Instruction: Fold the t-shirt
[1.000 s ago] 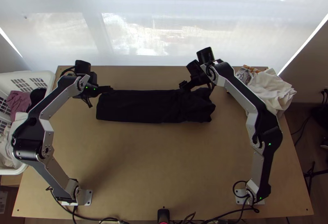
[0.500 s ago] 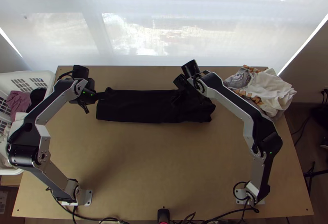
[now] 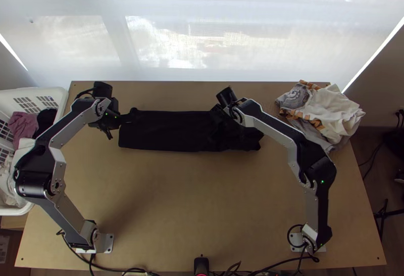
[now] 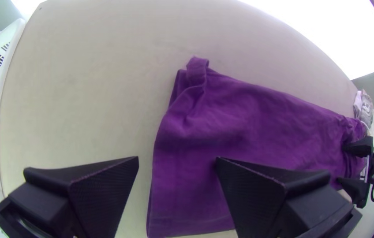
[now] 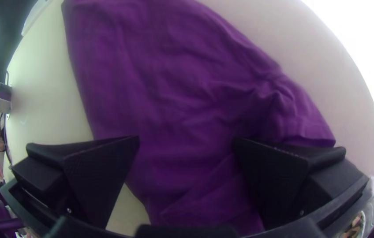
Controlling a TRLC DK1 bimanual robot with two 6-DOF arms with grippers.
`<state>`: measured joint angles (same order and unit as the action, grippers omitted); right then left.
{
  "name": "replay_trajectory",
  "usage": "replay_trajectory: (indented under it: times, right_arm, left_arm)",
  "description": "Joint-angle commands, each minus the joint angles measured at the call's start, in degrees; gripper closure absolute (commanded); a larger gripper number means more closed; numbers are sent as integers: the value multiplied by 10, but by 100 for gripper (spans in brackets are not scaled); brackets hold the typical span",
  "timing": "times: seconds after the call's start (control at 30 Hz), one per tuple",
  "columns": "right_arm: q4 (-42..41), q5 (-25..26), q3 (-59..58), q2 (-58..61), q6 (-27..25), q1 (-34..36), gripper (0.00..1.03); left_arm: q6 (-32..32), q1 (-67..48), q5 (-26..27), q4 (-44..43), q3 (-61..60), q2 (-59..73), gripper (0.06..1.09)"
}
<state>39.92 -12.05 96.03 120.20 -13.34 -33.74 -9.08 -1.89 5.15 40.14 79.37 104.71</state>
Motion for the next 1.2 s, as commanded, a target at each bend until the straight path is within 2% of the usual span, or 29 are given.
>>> replay_trajectory:
  times: [0.0, 0.5, 0.53, 0.6, 0.8, 0.9, 1.17]
  right_arm:
    - [-11, 0, -3, 25, 3, 4, 5]
    - [-10, 1, 10, 23, 6, 11, 5]
    - [-9, 0, 10, 23, 6, 11, 5]
    - [-8, 1, 8, 22, 6, 11, 5]
    - [-8, 1, 0, 15, 6, 15, 5]
    - [-8, 1, -1, 13, 6, 15, 5]
    - [-8, 1, -8, 12, 6, 10, 5]
  left_arm:
    - [-10, 0, 0, -16, 17, 31, 22]
    - [-16, -34, 1, -3, 39, 94, 21]
    - [-16, -37, 1, 3, 39, 96, 24]
    - [-18, -40, 15, 4, 39, 97, 37]
    - [-26, -39, 58, 1, 61, 80, 85]
    - [-29, -40, 76, 12, 84, 73, 104]
    - [-37, -43, 127, 43, 136, 38, 105]
